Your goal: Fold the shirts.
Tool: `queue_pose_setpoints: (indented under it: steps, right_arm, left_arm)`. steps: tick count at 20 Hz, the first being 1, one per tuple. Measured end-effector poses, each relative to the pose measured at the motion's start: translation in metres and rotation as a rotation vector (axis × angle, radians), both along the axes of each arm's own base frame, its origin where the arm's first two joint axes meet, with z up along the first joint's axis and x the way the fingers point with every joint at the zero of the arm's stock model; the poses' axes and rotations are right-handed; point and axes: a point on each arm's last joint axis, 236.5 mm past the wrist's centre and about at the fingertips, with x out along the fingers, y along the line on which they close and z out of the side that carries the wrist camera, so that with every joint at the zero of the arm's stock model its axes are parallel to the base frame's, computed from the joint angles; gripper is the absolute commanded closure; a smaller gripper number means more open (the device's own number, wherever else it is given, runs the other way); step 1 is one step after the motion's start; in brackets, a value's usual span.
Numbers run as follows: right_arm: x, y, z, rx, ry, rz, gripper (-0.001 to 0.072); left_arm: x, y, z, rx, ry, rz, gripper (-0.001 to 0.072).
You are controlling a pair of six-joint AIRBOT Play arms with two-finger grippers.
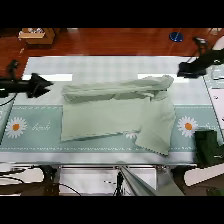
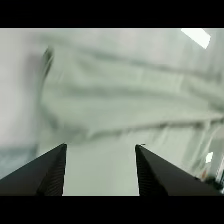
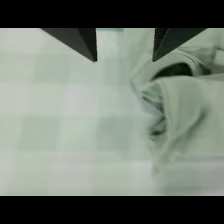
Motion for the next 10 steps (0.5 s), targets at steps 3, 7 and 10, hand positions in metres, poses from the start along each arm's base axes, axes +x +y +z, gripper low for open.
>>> queue_pose_setpoints:
  steps: [3,7,10]
  right_arm:
    - [-0.042,-0.024,-0.006,0.035,0.087,-0.054,0.0280]
    - [-0.093,-0.024,-0.029,0.136,0.161,-0.084,0.0280]
    - [-0.112,-0.017,-0.041,0.195,0.163,-0.095,0.0280]
  left_arm:
    - [-0.065,0.013,-0.012,0.021,0.166,-0.035,0.0158]
    - [-0.134,-0.005,-0.044,0.001,0.305,-0.059,0.0155]
    - [-0.174,-0.025,-0.067,-0.040,0.392,-0.085,0.0155]
